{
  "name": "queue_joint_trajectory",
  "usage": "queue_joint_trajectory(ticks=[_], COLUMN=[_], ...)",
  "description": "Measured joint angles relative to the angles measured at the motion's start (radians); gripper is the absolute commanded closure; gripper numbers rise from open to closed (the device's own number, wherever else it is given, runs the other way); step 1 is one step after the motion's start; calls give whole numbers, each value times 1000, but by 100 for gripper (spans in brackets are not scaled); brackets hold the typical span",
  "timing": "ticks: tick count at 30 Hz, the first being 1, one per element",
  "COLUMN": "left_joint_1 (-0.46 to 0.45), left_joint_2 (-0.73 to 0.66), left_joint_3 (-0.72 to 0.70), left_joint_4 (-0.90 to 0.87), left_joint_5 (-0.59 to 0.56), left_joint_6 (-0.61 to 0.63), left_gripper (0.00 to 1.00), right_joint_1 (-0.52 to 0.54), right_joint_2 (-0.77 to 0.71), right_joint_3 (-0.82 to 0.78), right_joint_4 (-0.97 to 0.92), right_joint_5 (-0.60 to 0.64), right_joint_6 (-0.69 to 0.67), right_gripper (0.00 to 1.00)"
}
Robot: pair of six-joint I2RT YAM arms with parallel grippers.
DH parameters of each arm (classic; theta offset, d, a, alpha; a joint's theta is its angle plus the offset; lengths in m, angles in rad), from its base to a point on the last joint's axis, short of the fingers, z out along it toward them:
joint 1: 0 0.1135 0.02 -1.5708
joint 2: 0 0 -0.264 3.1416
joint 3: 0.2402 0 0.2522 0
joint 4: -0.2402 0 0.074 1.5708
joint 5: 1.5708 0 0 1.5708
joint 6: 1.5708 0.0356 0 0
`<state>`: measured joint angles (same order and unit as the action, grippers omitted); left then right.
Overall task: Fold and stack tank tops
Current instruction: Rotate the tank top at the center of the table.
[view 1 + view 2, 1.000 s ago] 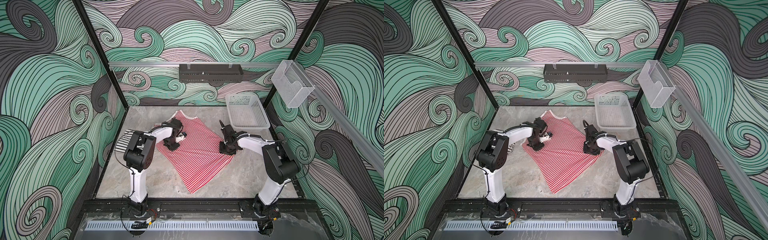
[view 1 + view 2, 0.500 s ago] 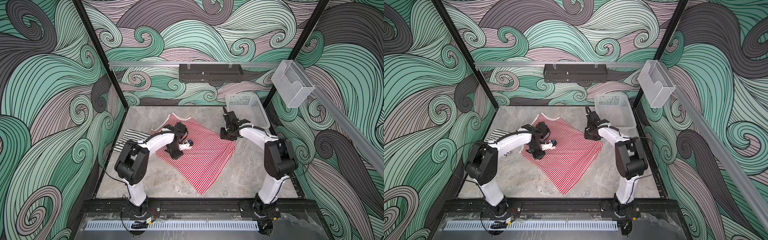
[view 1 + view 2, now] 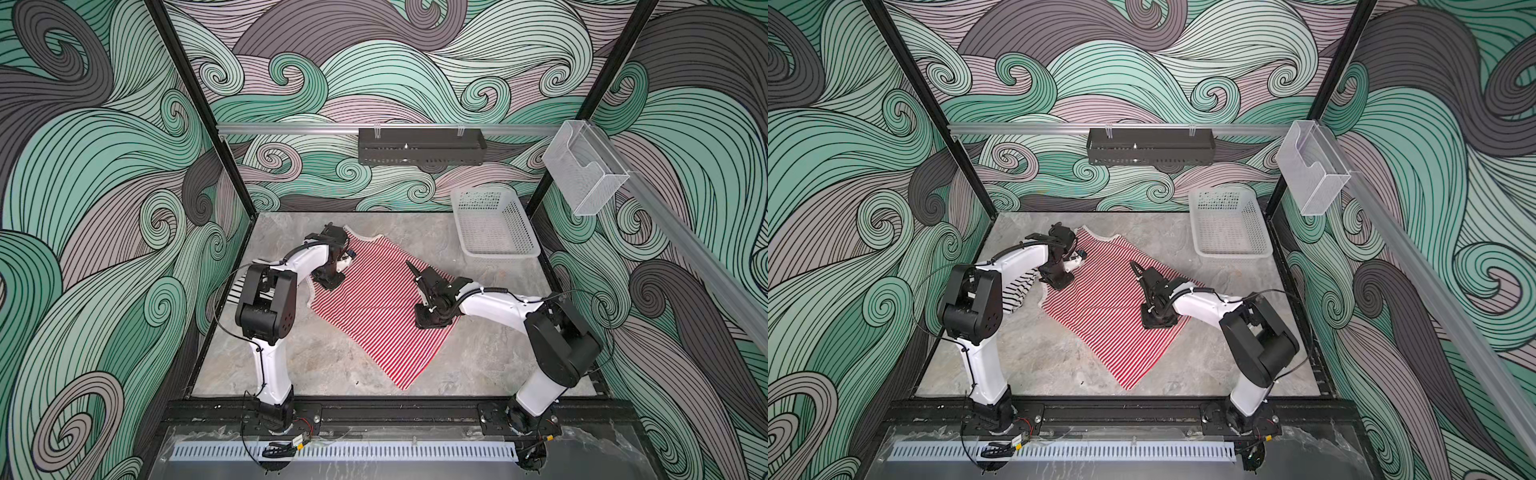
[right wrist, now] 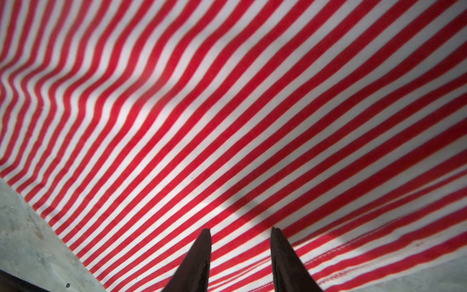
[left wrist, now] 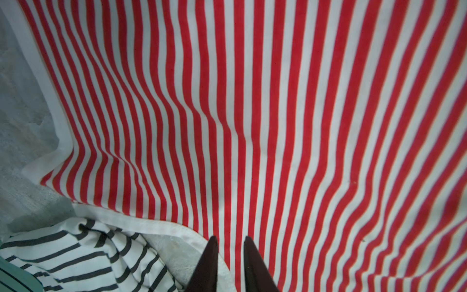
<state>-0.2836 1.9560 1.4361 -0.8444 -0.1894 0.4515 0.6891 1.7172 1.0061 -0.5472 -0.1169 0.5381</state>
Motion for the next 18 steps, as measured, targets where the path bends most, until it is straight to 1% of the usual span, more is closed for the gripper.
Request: queue_joint_trajectory(ticks=[5, 9, 16, 18], left_joint_1=[-21, -59, -171, -196], left_joint_2=[51, 87, 89, 85], left_joint_3=[0, 4, 3, -2], left_joint_4=[12, 13, 12, 10], left_joint_5=[1, -3, -2, 2], left_joint_6=[-8, -11, -12, -12], left_gripper=[77, 77, 77, 77], right_joint_1=[-11, -48, -219, -248], right_joint_2=[26, 23, -40, -43], right_joint_3=[-2, -5, -76, -77], right_joint_4=[16, 15, 4, -10], right_joint_5=[4, 32, 82, 97], right_joint_6=[1, -1, -25, -33], right_gripper=[58, 58, 58, 58])
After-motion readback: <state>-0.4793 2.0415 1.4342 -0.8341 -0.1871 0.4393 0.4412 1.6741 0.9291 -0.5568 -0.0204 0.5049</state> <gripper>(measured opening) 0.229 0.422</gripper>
